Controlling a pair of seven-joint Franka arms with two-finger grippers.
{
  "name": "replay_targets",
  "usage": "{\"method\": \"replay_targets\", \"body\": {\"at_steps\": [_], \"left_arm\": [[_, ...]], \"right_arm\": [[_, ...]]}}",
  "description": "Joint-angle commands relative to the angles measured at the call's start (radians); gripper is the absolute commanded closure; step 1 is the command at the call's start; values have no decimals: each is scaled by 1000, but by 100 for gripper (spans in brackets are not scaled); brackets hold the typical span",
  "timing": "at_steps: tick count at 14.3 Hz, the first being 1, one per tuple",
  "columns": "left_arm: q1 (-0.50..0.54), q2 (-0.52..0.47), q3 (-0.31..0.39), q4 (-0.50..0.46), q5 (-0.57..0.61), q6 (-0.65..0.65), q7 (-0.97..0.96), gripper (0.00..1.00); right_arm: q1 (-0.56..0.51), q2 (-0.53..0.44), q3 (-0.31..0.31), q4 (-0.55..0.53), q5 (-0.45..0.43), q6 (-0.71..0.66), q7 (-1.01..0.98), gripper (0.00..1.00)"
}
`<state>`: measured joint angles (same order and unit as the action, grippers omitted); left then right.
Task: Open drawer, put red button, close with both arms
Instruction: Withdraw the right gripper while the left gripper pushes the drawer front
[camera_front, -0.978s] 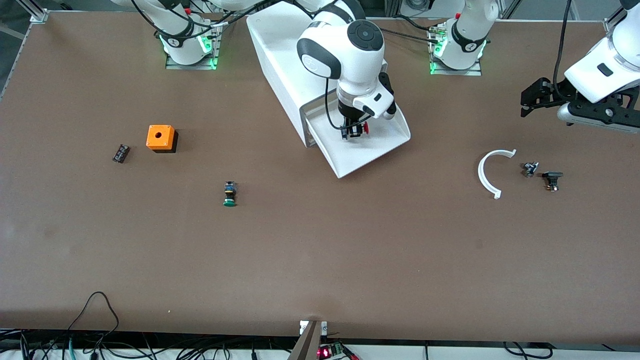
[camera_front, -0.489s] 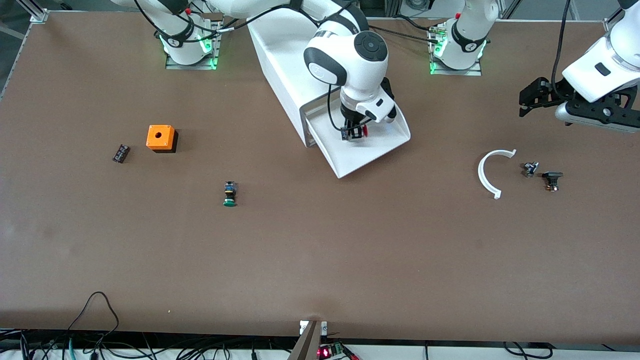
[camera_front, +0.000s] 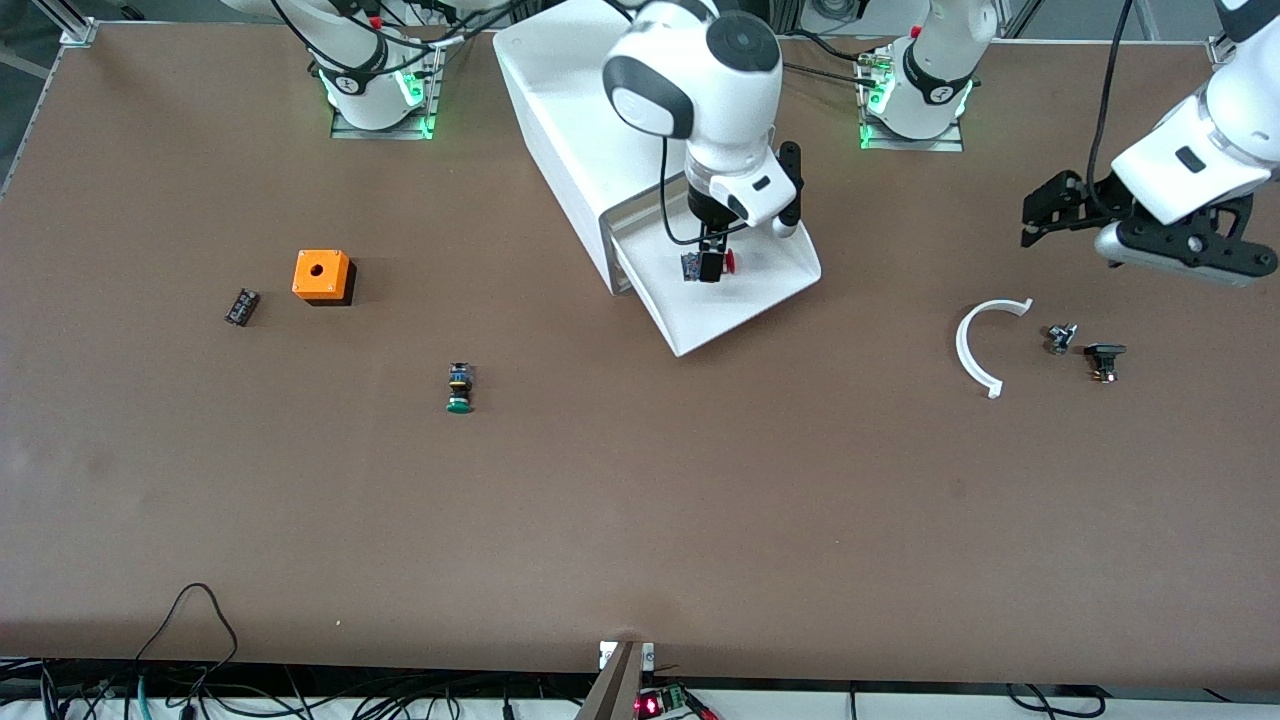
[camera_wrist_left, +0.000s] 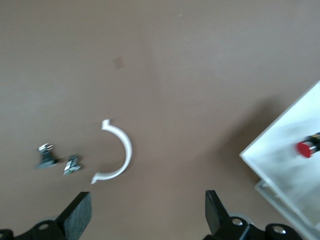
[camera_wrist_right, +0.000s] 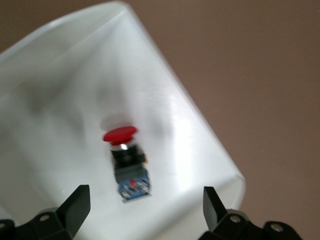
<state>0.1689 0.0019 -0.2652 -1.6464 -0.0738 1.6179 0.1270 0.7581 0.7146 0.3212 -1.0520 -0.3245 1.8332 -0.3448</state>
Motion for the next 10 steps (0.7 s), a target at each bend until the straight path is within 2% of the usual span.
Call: {"method": "replay_targets", "body": {"at_steps": [1,3,5,7,10], "left_arm": [[-47,69,0,27,-47,60,-12,0],[-106,139,0,33,-40,118,-131,0],[-172,196,-2,8,-40,241,-287,0],[-242,233,-2,-87,7,417,-381,0],[-270,279,-3,-232,31,620,-506,0]], "right_arm": [[-88,-151,-17,-22,-5,-40,46,0],[-95,-175,-106,-22,4,-38,50,0],[-159,-182,-140,-22,4,-41,72,0],[-236,-184,-149,-26,5,-58,73,0],[-249,-207,-247,-81,2,-126,172,0]]}}
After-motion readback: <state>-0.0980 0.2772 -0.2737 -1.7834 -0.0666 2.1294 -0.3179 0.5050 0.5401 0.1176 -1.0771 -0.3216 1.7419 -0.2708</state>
